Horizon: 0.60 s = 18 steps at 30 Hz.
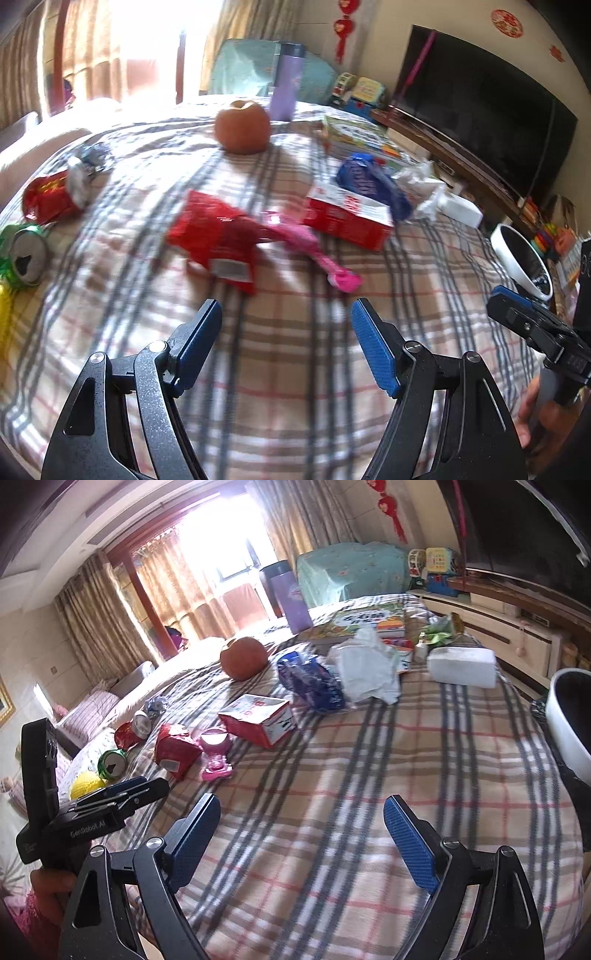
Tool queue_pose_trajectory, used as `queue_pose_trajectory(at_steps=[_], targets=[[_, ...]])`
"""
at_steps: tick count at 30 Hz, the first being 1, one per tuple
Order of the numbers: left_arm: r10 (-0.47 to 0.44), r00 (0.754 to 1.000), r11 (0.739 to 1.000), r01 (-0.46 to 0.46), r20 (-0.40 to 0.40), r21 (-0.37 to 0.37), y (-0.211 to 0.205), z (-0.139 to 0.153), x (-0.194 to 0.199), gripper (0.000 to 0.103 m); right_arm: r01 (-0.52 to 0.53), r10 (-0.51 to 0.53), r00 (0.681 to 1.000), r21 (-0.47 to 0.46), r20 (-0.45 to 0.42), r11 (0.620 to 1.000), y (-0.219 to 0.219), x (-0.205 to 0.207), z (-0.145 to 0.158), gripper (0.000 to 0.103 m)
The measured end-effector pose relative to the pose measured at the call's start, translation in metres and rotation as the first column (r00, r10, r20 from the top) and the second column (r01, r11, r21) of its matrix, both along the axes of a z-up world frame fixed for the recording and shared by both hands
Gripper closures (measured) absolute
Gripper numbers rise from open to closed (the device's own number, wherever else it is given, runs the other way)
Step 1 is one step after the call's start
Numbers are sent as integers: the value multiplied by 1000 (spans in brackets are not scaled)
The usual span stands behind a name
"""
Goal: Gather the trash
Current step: 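Move both open tools back toward the red wrapper and pink toy, then grasp the red wrapper with the left tool while the right tool grasps the pink toy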
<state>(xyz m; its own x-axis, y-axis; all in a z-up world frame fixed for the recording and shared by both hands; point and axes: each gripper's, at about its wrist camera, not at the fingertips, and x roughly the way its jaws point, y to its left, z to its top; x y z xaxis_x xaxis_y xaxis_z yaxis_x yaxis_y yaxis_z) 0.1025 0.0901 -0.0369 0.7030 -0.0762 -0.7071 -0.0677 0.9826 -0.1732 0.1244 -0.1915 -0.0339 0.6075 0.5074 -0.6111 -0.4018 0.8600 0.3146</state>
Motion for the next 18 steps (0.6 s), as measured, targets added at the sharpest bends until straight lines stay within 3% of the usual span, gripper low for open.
queue_pose_trajectory(at_steps=[11, 18], targets=[[44, 999, 998, -43, -16, 39, 42, 3, 12, 29, -114, 114, 993, -22, 6, 993, 53, 9, -1, 13], [-5, 1000, 998, 7, -28, 55, 56, 4, 36, 29, -201, 201, 979, -72, -6, 977, 93, 23, -5, 32]])
